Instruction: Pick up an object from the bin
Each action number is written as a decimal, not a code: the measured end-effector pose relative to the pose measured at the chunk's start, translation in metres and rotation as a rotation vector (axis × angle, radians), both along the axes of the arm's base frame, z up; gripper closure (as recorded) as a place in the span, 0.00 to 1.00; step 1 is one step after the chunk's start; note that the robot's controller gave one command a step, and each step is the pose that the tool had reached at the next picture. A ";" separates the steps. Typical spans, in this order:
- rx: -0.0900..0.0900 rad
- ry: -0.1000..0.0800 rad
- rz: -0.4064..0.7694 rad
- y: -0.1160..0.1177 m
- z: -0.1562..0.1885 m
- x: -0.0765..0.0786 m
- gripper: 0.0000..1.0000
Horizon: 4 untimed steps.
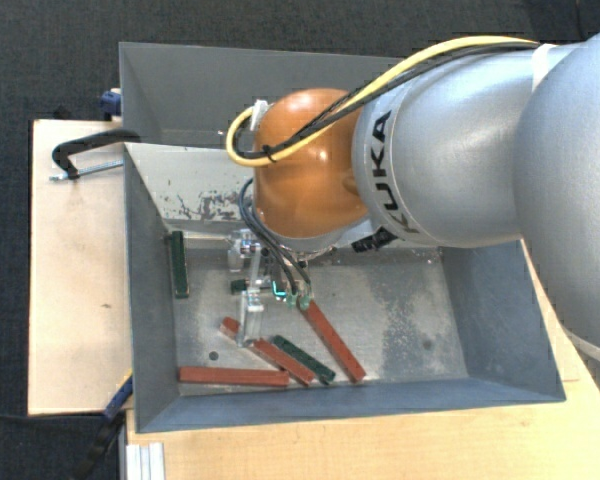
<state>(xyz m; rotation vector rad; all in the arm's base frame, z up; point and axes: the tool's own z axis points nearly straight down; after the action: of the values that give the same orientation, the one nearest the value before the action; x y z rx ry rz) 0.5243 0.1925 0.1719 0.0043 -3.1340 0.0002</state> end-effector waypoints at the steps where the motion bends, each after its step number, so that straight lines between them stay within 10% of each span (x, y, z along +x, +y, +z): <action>1: 0.002 -0.008 -0.002 -0.001 0.004 0.002 0.00; 2: 0.004 -0.014 0.011 -0.042 -0.047 -0.011 0.00; 3: 0.002 -0.005 0.245 -0.053 -0.099 -0.002 1.00; 4: 0.003 -0.011 0.244 -0.053 -0.100 -0.001 0.00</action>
Offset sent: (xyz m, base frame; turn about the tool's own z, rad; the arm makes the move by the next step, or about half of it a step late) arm -0.0189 -0.0668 -0.0769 -0.0104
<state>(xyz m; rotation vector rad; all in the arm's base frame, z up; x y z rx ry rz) 0.5231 0.1397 0.0716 0.3869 -3.1216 -0.0034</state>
